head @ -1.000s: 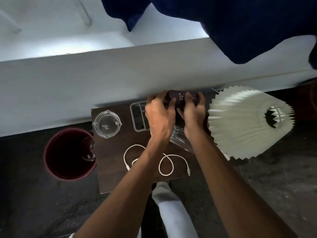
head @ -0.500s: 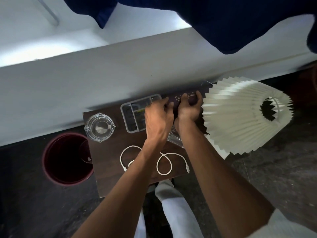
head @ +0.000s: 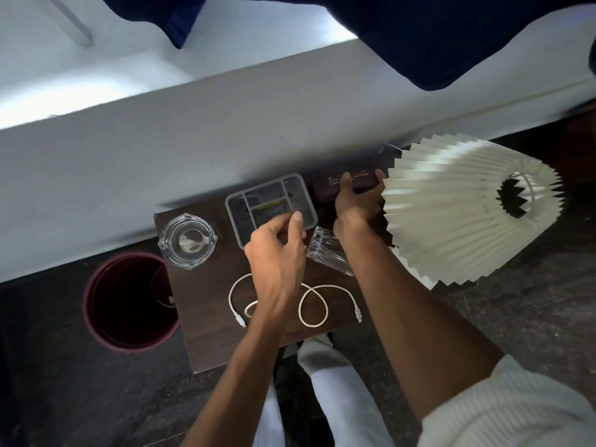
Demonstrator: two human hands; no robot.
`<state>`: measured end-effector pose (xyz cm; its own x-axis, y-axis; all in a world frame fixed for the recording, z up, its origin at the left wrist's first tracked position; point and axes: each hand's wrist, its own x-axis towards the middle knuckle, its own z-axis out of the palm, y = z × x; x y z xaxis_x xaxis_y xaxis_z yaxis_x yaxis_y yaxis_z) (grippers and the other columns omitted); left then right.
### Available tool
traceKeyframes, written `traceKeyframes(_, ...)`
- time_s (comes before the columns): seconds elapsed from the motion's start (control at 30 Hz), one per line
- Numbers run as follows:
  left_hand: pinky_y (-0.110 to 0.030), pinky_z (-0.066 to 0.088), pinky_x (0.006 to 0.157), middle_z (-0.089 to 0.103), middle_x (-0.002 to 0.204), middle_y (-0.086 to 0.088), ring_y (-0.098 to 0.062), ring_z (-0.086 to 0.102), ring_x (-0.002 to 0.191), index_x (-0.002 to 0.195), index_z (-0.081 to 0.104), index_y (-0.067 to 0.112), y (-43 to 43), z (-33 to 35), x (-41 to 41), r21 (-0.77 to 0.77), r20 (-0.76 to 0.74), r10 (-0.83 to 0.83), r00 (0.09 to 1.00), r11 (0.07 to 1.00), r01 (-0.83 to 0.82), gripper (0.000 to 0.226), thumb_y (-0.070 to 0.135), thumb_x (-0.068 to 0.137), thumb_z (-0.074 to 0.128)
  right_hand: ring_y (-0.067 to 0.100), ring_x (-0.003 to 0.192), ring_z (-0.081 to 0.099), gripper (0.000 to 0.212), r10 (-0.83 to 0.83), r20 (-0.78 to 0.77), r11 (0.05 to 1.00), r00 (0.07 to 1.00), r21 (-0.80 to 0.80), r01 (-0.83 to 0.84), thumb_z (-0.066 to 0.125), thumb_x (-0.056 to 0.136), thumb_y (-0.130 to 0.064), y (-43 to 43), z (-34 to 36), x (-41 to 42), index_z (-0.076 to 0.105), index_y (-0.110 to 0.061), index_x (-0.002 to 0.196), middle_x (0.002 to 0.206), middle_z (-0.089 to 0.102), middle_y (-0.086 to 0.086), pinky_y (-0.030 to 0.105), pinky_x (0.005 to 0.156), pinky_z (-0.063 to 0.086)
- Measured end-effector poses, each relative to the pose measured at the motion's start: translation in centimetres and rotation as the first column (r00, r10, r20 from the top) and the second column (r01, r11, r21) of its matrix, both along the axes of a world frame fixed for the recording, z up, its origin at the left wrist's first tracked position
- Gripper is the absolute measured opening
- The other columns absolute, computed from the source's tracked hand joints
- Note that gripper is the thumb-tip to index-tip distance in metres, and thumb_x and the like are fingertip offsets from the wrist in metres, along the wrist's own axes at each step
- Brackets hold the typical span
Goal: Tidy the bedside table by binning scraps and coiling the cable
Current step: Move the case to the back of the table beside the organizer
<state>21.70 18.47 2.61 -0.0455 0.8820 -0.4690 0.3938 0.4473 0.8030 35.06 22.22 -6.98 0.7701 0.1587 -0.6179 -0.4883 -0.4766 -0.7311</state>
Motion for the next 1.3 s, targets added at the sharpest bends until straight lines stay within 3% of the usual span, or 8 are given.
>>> traceKeyframes(0.23, -0.029, 0.06, 0.068, 0.078, 0.087, 0.005, -0.004, 0.071, 0.073, 0.097, 0.078, 0.019, -1.9, -0.2, -1.2, -0.102, 0.162, 0.144, 0.976, 0.986, -0.129, 0.017, 0.025, 0.101, 0.062, 0.024, 0.117, 0.055, 0.063, 0.023, 0.034, 1.0, 0.999, 0.008, -0.023, 0.071, 0.092, -0.019, 0.3, 0.8, -0.1, 0.04, -0.029, 0.145, 0.125, 0.048, 0.004, 0.043, 0.099, 0.055)
traceKeyframes(0.33, -0.028, 0.058, 0.067, 0.078, 0.092, -0.002, -0.007, 0.07, 0.074, 0.094, 0.076, 0.023, -2.2, -0.5, -1.5, -0.128, 0.199, 0.163, 0.966, 0.982, -0.139, 0.016, 0.023, 0.101, 0.061, 0.03, 0.122, 0.056, 0.063, 0.058, 0.076, 0.998, 0.995, -0.01, -0.057, 0.073, 0.09, -0.018, 0.1, 0.7, -0.3, 0.043, -0.031, 0.143, 0.137, 0.048, 0.011, 0.044, 0.098, 0.056)
traceKeyframes(0.5, -0.022, 0.056, 0.065, 0.078, 0.095, -0.004, -0.01, 0.071, 0.077, 0.099, 0.075, 0.021, -2.8, -0.8, -2.7, -0.178, 0.233, 0.223, 0.947, 0.967, -0.184, 0.016, 0.024, 0.102, 0.06, 0.027, 0.128, 0.052, 0.064, 0.135, 0.143, 0.991, 0.98, -0.032, -0.132, 0.069, 0.093, -0.018, -0.7, 0.6, 0.0, 0.039, -0.029, 0.149, 0.145, 0.045, 0.011, 0.027, 0.098, 0.05)
traceKeyframes(0.63, -0.024, 0.057, 0.069, 0.079, 0.094, -0.004, -0.011, 0.071, 0.078, 0.094, 0.075, 0.025, -3.9, -0.8, -4.0, -0.215, 0.24, 0.256, 0.936, 0.955, -0.206, 0.017, 0.023, 0.102, 0.06, 0.028, 0.137, 0.046, 0.068, 0.168, 0.131, 0.985, 0.977, -0.053, -0.162, 0.069, 0.094, -0.019, -1.3, 0.7, 0.1, 0.035, -0.03, 0.151, 0.15, 0.043, 0.009, 0.042, 0.111, 0.044)
traceKeyframes(0.83, -0.029, 0.058, 0.076, 0.08, 0.097, -0.002, -0.014, 0.073, 0.083, 0.108, 0.076, 0.019, -6.2, -0.5, -6.3, -0.257, 0.221, 0.297, 0.929, 0.936, -0.238, 0.018, 0.025, 0.102, 0.06, 0.026, 0.138, 0.045, 0.069, 0.19, 0.219, 0.981, 0.957, -0.005, -0.193, 0.067, 0.09, 0.0, -2.4, 0.7, -0.6, 0.037, -0.015, 0.15, 0.151, 0.043, 0.011, 0.041, 0.115, 0.039)
traceKeyframes(0.97, -0.034, 0.059, 0.079, 0.081, 0.094, -0.001, -0.019, 0.074, 0.086, 0.108, 0.076, 0.017, -7.4, 0.0, -7.5, -0.256, 0.23, 0.298, 0.927, 0.937, -0.237, 0.019, 0.022, 0.102, 0.059, 0.028, 0.132, 0.051, 0.071, 0.302, 0.293, 0.953, 0.907, -0.105, -0.284, 0.067, 0.089, 0.0, -3.2, 0.8, -1.0, 0.038, -0.02, 0.151, 0.145, 0.05, 0.011, 0.045, 0.11, 0.045)
traceKeyframes(1.13, -0.035, 0.059, 0.082, 0.081, 0.094, -0.003, -0.016, 0.073, 0.083, 0.106, 0.077, 0.017, -8.7, -0.2, -9.0, -0.263, 0.245, 0.251, 0.937, 0.947, -0.184, 0.018, 0.018, 0.102, 0.059, 0.014, 0.106, 0.057, 0.062, 0.447, 0.245, 0.891, 0.86, -0.21, -0.404, 0.064, 0.094, -0.009, -5.6, 2.5, -2.5, 0.042, -0.035, 0.146, 0.141, 0.047, 0.01, 0.045, 0.109, 0.044)
traceKeyframes(1.3, -0.036, 0.058, 0.079, 0.08, 0.091, -0.007, -0.02, 0.073, 0.083, 0.101, 0.078, 0.018, -10.0, -1.7, -11.3, -0.26, 0.203, 0.242, 0.949, 0.948, -0.186, 0.019, 0.014, 0.101, 0.06, 0.016, 0.111, 0.06, 0.04, 0.594, 0.471, 0.799, 0.652, -0.249, -0.547, 0.059, 0.094, 0.0, -10.7, 5.2, -5.7, 0.061, -0.021, 0.128, 0.125, 0.053, 0.001, 0.034, 0.098, 0.053)
